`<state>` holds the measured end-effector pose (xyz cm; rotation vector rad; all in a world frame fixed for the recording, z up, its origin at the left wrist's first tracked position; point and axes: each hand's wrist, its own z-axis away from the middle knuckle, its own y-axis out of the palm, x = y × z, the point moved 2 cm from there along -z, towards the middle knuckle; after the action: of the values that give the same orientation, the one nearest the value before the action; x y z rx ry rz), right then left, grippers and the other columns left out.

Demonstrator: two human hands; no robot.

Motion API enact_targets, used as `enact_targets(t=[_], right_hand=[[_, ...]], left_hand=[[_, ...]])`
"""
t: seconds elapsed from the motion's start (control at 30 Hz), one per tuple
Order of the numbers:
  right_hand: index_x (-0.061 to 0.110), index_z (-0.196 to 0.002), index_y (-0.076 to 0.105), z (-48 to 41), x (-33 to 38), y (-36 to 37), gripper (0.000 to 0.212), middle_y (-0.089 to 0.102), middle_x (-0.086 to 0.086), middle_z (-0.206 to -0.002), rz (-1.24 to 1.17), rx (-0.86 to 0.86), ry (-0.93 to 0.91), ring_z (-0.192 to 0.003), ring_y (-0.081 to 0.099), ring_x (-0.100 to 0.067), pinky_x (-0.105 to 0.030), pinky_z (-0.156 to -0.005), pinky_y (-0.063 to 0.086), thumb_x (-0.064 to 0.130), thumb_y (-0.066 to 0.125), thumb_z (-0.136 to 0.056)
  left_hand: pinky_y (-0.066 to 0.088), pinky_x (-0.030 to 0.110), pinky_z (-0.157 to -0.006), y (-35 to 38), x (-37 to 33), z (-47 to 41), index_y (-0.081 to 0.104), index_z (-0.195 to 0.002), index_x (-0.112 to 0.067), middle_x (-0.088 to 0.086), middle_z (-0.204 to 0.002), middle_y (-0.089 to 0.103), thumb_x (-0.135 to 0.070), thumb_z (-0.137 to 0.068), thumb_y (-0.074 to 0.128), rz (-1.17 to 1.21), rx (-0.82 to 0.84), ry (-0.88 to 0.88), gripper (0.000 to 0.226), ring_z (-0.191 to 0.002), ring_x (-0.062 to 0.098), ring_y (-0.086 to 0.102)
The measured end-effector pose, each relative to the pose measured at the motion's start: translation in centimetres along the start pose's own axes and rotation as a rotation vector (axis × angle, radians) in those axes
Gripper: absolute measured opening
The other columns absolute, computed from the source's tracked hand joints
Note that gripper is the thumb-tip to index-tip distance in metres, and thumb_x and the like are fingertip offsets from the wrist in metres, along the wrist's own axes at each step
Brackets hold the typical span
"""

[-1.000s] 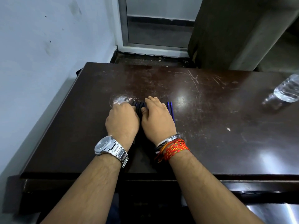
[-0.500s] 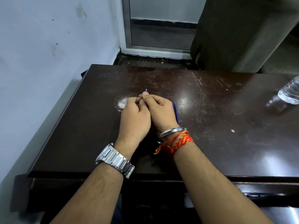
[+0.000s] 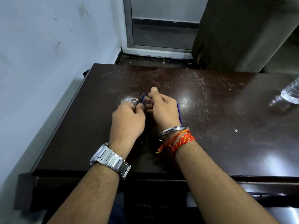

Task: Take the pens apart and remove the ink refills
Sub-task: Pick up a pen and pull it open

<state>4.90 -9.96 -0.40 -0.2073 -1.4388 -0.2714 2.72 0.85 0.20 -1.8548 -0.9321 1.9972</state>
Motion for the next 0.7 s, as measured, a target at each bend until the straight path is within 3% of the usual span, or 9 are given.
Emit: enact_targets(t=[0.13, 0.27, 0.4, 0.47, 0.6, 0.7], right_hand=[[0.016, -0.078, 0.073, -0.1, -0.3, -0.4, 0.027, 0.073, -0.003, -0.078, 0.135, -0.054, -0.055, -0.073, 0.064, -0.014, -0.049, -0.084, 0.057, 0.035, 0.061, -0.092], [0.014, -0.092, 0.076, 0.1, -0.5, -0.4, 0.020, 0.075, 0.000, -0.083, 0.184, -0.065, -0.061, -0.077, 0.067, -0.015, -0.047, -0.084, 0.057, 0.030, 0.064, -0.090], [0.015, -0.090, 0.076, 0.1, -0.5, -0.6, 0.020, 0.075, 0.000, -0.082, 0.218, -0.044, -0.073, -0.074, 0.066, -0.014, -0.046, -0.082, 0.058, 0.032, 0.064, -0.090], [0.015, -0.089, 0.076, 0.1, -0.6, -0.7, 0.020, 0.075, 0.000, -0.083, 0.239, -0.034, -0.086, -0.074, 0.066, -0.014, -0.045, -0.081, 0.058, 0.031, 0.064, -0.090], [0.015, -0.090, 0.077, 0.2, -0.5, -0.7, 0.018, 0.074, 0.001, -0.080, 0.280, -0.007, -0.102, -0.075, 0.066, -0.015, -0.042, -0.080, 0.059, 0.030, 0.066, -0.089], [0.016, -0.090, 0.078, 0.4, -0.5, -0.7, 0.018, 0.074, 0.002, -0.078, 0.308, 0.010, -0.129, -0.077, 0.068, -0.016, -0.039, -0.078, 0.059, 0.029, 0.066, -0.089]], left_hand=[[0.040, 0.033, -0.065, -0.6, 1.0, -0.8, 0.066, -0.093, -0.002, 0.018, -0.096, 0.069, -0.036, -0.095, 0.057, -0.226, 0.029, -0.089, 0.036, -0.092, 0.038, 0.065], [0.040, 0.035, -0.065, -0.2, 0.7, -0.4, 0.059, -0.095, -0.008, 0.018, -0.103, 0.067, -0.039, -0.091, 0.064, -0.308, 0.056, -0.124, 0.032, -0.095, 0.040, 0.066], [0.042, 0.032, -0.064, -0.4, 0.1, -0.1, 0.061, -0.096, -0.010, 0.008, -0.086, 0.058, -0.053, -0.086, 0.062, -0.319, 0.105, -0.163, 0.044, -0.090, 0.037, 0.066], [0.041, 0.032, -0.063, -0.6, -0.2, 0.1, 0.062, -0.095, -0.010, 0.005, -0.079, 0.052, -0.048, -0.089, 0.055, -0.317, 0.105, -0.177, 0.039, -0.078, 0.033, 0.059], [0.040, 0.033, -0.065, -0.9, -0.4, 0.3, 0.058, -0.095, -0.010, 0.013, -0.090, 0.058, -0.025, -0.091, 0.047, -0.303, 0.077, -0.131, 0.019, -0.077, 0.031, 0.054], [0.042, 0.035, -0.067, -1.1, -0.4, 0.4, 0.062, -0.102, -0.006, 0.018, -0.103, 0.066, -0.033, -0.094, 0.053, -0.310, 0.084, -0.127, 0.029, -0.092, 0.039, 0.064]])
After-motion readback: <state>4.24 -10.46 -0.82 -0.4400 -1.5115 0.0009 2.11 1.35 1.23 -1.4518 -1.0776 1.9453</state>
